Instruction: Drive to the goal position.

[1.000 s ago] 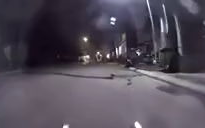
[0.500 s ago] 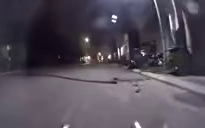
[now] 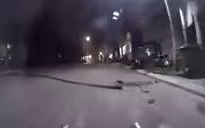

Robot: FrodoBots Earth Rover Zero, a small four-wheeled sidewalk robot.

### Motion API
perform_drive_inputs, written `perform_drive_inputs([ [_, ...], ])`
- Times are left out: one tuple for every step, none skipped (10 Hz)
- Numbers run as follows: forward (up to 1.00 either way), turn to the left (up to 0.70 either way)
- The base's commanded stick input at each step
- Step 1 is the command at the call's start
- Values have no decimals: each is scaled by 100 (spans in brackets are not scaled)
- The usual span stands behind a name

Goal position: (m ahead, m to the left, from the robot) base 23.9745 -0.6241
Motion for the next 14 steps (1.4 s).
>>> perform_drive_inputs([
  [100,0],
  [100,0],
  [100,0],
  [100,0],
  [100,0],
  [100,0],
  [100,0],
  [100,0],
  [100,0],
  [100,0],
  [100,0],
  [100,0],
  [100,0],
  [100,0],
])
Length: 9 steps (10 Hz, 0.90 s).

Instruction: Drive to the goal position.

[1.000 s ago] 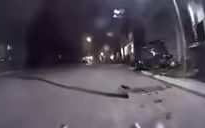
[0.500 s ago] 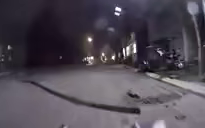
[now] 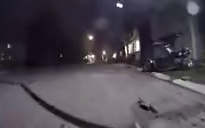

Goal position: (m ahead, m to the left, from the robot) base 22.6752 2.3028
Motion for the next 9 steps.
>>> perform_drive_inputs([
  [100,0],
  [100,0],
  [100,0],
  [100,0],
  [100,0],
  [100,0],
  [100,0],
  [100,0],
  [100,0],
])
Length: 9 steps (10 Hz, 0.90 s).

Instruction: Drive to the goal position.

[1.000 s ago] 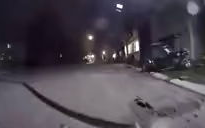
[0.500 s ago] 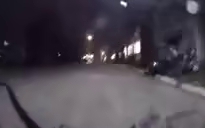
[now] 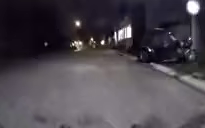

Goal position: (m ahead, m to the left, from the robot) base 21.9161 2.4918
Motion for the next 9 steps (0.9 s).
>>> perform_drive_inputs([
  [100,0],
  [100,0],
  [100,0],
  [100,0],
  [100,0],
  [100,0],
  [100,0],
  [100,0],
  [100,0],
])
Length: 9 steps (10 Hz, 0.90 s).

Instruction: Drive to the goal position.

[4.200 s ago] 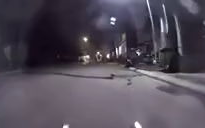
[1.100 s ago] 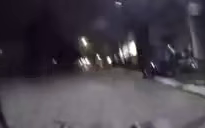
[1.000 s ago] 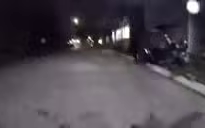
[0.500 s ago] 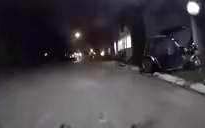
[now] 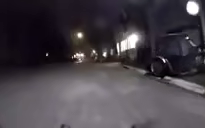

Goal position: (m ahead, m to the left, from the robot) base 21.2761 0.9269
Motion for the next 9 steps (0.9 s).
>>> perform_drive_inputs([
  [100,0],
  [100,0],
  [100,0],
  [100,0],
  [100,0],
  [100,0],
  [100,0],
  [100,0],
  [100,0],
])
